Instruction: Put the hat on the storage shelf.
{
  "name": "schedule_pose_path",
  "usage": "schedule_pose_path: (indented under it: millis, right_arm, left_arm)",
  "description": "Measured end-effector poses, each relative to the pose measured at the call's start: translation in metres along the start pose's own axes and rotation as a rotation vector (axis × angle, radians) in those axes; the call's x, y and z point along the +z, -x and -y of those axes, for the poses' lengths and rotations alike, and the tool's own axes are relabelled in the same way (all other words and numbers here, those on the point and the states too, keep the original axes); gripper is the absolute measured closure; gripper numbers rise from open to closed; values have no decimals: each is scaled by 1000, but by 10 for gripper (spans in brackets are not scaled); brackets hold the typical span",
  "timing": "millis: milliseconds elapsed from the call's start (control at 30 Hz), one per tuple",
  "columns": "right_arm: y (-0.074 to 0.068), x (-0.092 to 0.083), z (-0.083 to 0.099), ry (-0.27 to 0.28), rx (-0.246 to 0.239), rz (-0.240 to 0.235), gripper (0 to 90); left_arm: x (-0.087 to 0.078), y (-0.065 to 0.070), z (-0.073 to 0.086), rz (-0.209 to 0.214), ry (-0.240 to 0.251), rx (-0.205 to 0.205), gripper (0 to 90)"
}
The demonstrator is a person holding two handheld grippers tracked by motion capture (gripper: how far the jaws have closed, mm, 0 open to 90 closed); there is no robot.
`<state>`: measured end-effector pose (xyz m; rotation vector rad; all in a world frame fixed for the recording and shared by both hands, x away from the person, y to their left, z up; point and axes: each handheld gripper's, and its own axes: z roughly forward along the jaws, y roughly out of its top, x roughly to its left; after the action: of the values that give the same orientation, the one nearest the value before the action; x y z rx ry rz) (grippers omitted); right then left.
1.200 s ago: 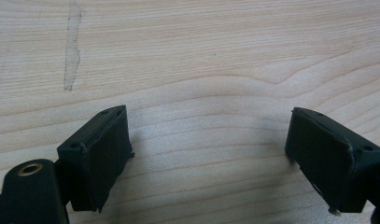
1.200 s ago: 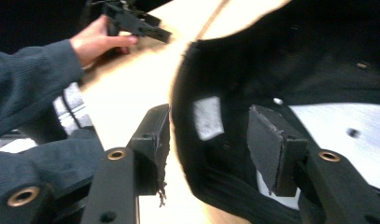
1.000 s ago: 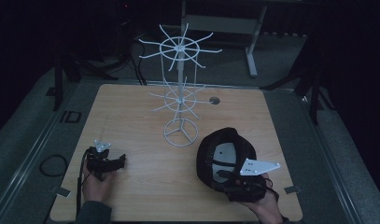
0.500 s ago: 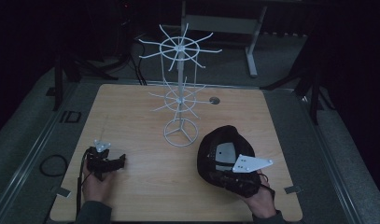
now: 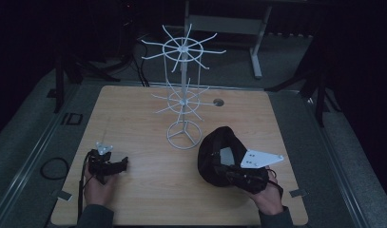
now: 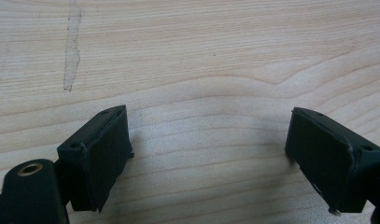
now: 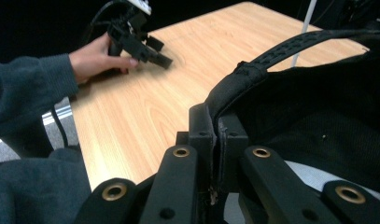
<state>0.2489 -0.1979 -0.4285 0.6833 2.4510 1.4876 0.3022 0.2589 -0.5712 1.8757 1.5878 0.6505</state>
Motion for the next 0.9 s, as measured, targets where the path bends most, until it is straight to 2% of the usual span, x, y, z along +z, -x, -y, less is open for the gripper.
schedule_pose_path:
  millis: [533,700,900]
  right_arm:
    - [-12,12,-30,60,-54,-87,869]
    - [-15,14,-35,67,-66,-97,868]
    - [-19,19,-50,94,-91,-123,868]
  left_arm:
    - [0,0,0,0,1,0,142]
    - [0,0,0,0,4,-4,142]
    - [0,0,0,0,0,0,142]
